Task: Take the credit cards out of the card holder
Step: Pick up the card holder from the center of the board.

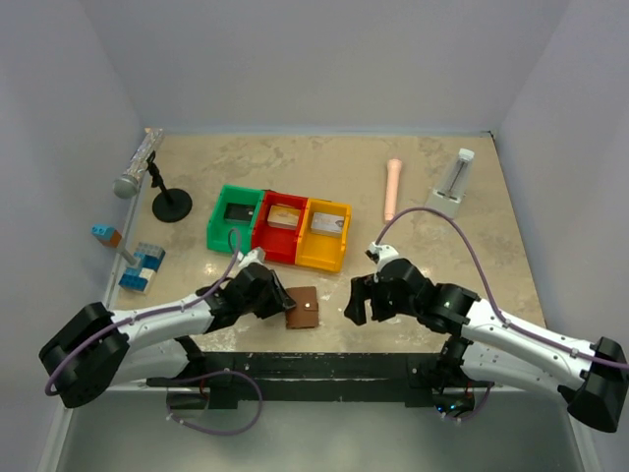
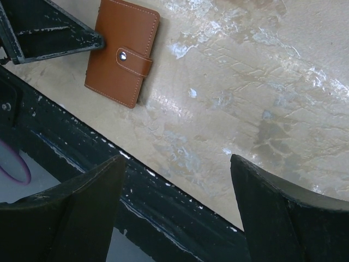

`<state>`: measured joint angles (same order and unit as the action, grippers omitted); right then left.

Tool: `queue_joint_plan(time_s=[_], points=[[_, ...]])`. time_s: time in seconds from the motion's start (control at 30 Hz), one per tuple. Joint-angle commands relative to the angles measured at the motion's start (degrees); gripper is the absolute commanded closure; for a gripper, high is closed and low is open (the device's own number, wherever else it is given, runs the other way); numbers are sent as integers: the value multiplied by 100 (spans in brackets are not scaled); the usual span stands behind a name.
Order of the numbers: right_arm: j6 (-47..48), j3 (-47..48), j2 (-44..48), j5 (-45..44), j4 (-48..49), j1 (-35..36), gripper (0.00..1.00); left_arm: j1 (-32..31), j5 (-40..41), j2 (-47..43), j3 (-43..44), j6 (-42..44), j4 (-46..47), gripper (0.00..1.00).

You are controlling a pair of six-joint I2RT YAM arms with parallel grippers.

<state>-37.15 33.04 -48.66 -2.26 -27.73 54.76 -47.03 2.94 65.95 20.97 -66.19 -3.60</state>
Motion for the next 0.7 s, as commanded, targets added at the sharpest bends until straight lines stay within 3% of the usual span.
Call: queue_joint_plan(time_s=[0.0,0.2,0.37,0.43,0.53,0.63,0.67], points=[[-231,-113,6,-73,259,34,18,-219,330,-292,-480,-1097,-115,59],[-127,-61,32,-458,84,183,18,-237,962,-1188,-305,-949,-1010,53],[41,536,-221,-2257,-873,737,17,-228,1525,-1875,-50,-632,-2153,48],[-178,791,-467,-2882,-1330,878,15,-219,1648,-2094,-58,-466,-2251,45],[-232,1037,-740,-3192,-1464,1018,13,-211,1833,-2402,-172,-491,-2339,29],[-249,1012,-698,-3482,-1219,1273,12,-202,1798,-2876,-382,-315,-2076,31],[-232,942,-619,-3526,-1052,1335,11,-193,1746,-3095,-479,-333,-1997,27]])
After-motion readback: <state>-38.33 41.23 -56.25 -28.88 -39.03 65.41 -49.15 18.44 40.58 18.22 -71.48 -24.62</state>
